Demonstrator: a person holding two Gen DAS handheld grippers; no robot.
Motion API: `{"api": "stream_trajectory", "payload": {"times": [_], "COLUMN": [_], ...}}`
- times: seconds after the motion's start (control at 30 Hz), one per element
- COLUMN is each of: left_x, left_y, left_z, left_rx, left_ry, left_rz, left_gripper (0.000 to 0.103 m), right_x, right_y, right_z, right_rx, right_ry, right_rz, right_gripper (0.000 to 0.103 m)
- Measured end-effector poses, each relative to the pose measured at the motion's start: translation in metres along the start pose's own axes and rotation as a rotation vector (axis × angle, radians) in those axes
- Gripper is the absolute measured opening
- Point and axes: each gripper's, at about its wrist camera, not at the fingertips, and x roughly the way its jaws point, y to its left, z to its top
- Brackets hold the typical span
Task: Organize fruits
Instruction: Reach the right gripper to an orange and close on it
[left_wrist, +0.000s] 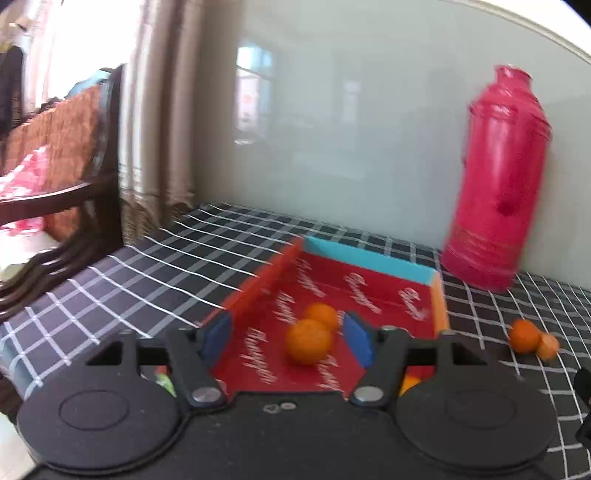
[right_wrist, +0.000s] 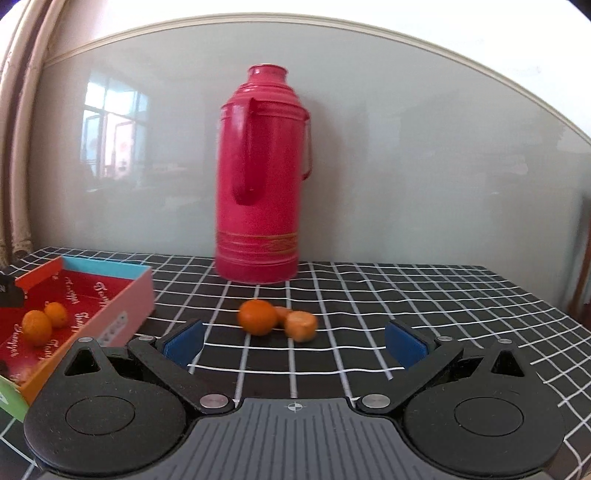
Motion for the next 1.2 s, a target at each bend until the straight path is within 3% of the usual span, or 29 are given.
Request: {"api": "stream_trajectory", "payload": {"times": [0.17,0.43,0.83,0.87,0.9,0.97,1.2], "left_x": [-0.011,-0.018,-0.019,-0.017,-0.016,-0.014,-0.010], "left_y": [0.029,0.078,0.103,0.104,0.106,0.109,0.107], "left_z": [0.003,0.003,0.002,0.002,0.003,0.003,0.002], "left_rx": [-0.054,-0.158,-0.188,-0.191,-0.196,-0.207,-0.209], "left_ry": [-0.037,-0.058,-0.073,-0.068,-0.063,-0.056,-0.041], "left_rz": [0.079,0.211,0.248,0.249,0.249,0.246,0.230], "left_gripper": [0.074,0.080,0.082,0.082,0.082,0.082,0.082], "right_x": [0.008,0.031,0.091,0.095,0.102,0.116,0.142], "right_y": [0.011,0.027,0.037,0.036,0.035,0.033,0.028], "right_z": [0.003,0.007,0.019,0.020,0.021,0.023,0.020], "right_rx": [0.001,-0.039,-0.086,-0.082,-0.080,-0.061,-0.073], "right_ry": [0.025,0.071,0.138,0.146,0.162,0.212,0.260], "right_rz": [0.059,0.110,0.075,0.069,0.071,0.081,0.016], "right_gripper": [0.103,0.103,0.102,0.097,0.078,0.053,0.053]}}
